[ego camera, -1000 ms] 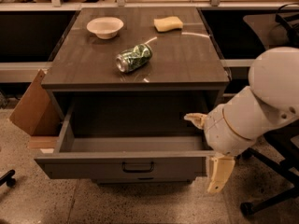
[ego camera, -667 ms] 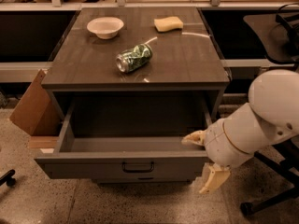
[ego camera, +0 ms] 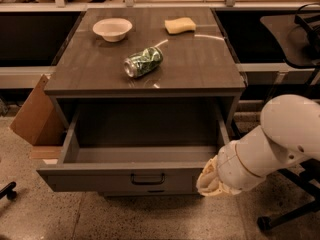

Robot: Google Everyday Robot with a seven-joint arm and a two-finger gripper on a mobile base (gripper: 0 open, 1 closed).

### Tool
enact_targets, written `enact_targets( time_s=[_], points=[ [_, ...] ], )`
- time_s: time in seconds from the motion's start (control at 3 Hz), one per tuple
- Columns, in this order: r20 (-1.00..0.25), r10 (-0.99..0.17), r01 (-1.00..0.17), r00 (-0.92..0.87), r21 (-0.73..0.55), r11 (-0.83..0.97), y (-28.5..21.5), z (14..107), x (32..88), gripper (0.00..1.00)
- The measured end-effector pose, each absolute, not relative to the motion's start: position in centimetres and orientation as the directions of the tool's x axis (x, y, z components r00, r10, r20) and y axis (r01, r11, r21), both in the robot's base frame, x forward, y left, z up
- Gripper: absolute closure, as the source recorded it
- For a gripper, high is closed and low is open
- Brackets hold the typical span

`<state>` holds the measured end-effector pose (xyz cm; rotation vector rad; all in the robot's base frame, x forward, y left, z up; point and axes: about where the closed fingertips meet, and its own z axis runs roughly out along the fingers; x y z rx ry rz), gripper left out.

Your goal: Close top drawer

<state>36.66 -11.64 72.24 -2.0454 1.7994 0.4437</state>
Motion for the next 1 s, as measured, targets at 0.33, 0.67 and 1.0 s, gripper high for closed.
enact_targets(
  time_s=[0.33, 0.67, 1.0],
  points=[
    [-0.451, -0.887, -0.995, 0.103, -0.041, -0.095, -11.68, 69.42, 36.52, 0.96],
    [-0.448, -0.888, -0.995, 0.101, -0.039, -0.093, -11.69, 69.24, 36.51, 1.00],
    [-0.435, -0.894, -0.994, 0.107, -0.048, -0.096, -12.09, 68.63, 37.27, 1.00]
  ],
)
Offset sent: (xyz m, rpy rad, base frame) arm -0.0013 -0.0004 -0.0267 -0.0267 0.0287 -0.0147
